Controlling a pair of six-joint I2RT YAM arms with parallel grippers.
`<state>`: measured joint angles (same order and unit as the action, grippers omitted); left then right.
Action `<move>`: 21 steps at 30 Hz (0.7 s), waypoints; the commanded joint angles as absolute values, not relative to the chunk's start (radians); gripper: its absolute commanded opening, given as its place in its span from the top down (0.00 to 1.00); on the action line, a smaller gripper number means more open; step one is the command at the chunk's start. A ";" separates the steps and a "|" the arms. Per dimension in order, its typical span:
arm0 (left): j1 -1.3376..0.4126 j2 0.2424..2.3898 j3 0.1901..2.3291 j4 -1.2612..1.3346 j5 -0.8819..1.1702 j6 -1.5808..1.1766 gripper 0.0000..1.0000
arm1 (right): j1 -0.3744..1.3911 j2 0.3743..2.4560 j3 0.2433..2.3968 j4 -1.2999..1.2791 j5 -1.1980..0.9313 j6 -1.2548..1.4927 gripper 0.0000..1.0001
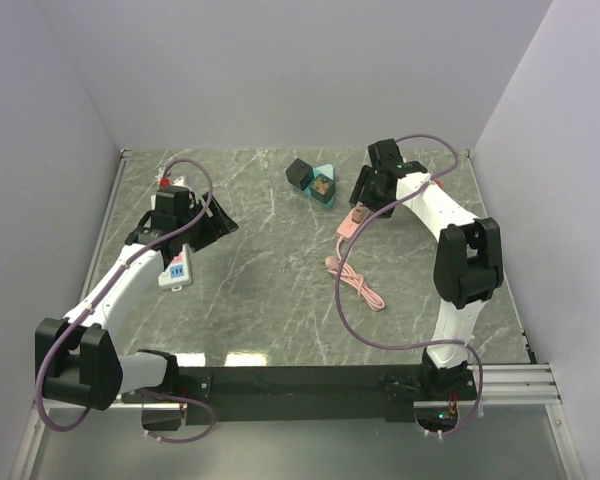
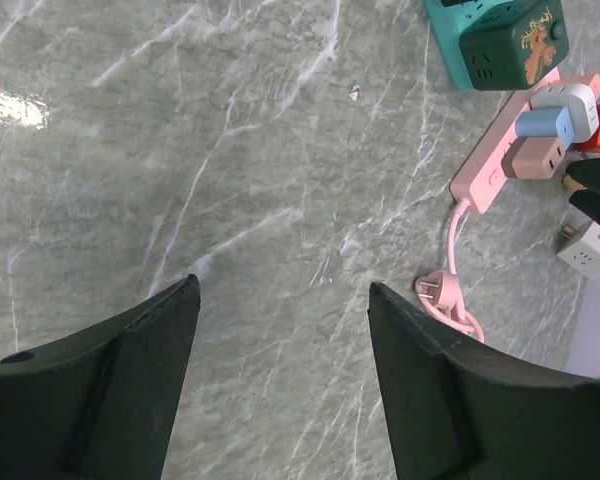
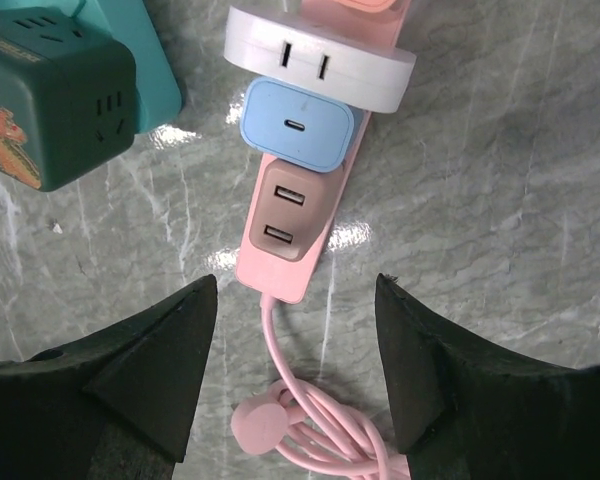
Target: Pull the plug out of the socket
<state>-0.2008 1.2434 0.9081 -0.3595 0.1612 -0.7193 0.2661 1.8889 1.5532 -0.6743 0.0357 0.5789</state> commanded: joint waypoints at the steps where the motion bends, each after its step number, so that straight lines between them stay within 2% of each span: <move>1: -0.209 1.250 0.899 -0.308 0.186 -0.722 0.27 | 0.281 1.905 1.555 -0.675 0.055 0.594 0.29; 6: -0.210 1.278 0.917 -0.302 0.187 -0.719 0.28 | 0.284 1.959 1.586 -0.699 0.087 0.612 0.34; 11: -0.209 1.287 0.928 -0.307 0.183 -0.709 0.30 | 0.284 1.983 1.612 -0.696 0.097 0.604 0.51; 14: -0.209 1.290 0.920 -0.304 0.183 -0.710 0.31 | 0.284 2.003 1.627 -0.704 0.092 0.597 0.57; 15: -0.209 1.292 0.916 -0.302 0.186 -0.710 0.31 | 0.284 2.005 1.628 -0.703 0.091 0.595 0.62; 16: -0.210 1.295 0.917 -0.301 0.187 -0.709 0.32 | 0.284 2.005 1.625 -0.703 0.087 0.592 0.73; 17: -0.209 1.296 0.916 -0.301 0.187 -0.709 0.32 | 0.285 2.000 1.618 -0.695 0.086 0.588 0.77; 19: -0.209 1.304 0.917 -0.302 0.189 -0.709 0.33 | 0.284 1.994 1.609 -0.690 0.090 0.583 0.78; 20: -0.209 1.305 0.919 -0.302 0.189 -0.707 0.33 | 0.285 1.991 1.603 -0.689 0.092 0.575 0.75; 21: -0.209 1.305 0.917 -0.299 0.193 -0.707 0.33 | 0.285 1.991 1.603 -0.690 0.095 0.572 0.65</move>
<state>-0.2047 1.2976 0.9066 -0.3363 0.1719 -0.7185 0.2893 1.9949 1.5826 -0.7006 0.0429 0.5934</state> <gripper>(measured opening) 0.673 0.294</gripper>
